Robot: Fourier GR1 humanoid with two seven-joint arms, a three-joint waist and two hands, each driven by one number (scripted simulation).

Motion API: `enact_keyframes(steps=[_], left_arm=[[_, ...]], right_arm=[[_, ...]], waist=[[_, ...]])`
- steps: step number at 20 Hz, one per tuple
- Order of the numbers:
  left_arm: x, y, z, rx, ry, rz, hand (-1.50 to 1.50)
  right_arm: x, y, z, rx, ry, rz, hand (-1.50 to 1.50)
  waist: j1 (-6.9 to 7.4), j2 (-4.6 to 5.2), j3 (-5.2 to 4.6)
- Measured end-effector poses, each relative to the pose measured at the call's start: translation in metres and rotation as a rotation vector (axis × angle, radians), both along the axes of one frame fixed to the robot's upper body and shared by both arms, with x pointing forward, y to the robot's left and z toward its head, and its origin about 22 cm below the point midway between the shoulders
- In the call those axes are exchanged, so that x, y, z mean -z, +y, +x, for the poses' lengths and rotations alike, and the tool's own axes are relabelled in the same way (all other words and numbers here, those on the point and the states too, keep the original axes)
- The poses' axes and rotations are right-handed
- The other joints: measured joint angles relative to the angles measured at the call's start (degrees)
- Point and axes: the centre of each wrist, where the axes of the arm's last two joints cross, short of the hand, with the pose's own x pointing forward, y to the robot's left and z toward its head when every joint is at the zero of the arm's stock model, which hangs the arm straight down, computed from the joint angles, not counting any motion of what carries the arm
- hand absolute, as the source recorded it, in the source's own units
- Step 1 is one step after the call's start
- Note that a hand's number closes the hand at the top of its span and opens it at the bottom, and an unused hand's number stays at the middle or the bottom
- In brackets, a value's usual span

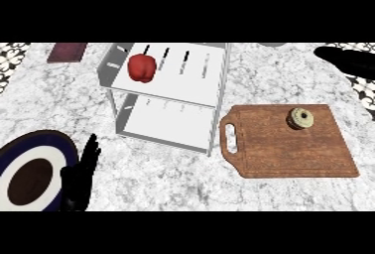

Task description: Pick the bell pepper from the cutting board and place it in the tiered basket

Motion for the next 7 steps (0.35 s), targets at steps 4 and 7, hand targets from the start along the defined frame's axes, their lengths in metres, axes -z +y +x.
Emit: enact_keyframes(steps=[4,7], left_arm=[[0.0,0.0,-0.004,-0.002,-0.001,0.0,0.0],[-0.003,0.003,0.0,-0.002,0.0,-0.003,0.0]], right_arm=[[0.001,-0.054,-0.049,-0.003,0.019,-0.006,-1.5],[0.003,-0.093,-0.079,-0.028,0.019,0.001,-1.5]], waist=[[-0.31,0.03,0.02],[-0.08,0.17,0.02]])
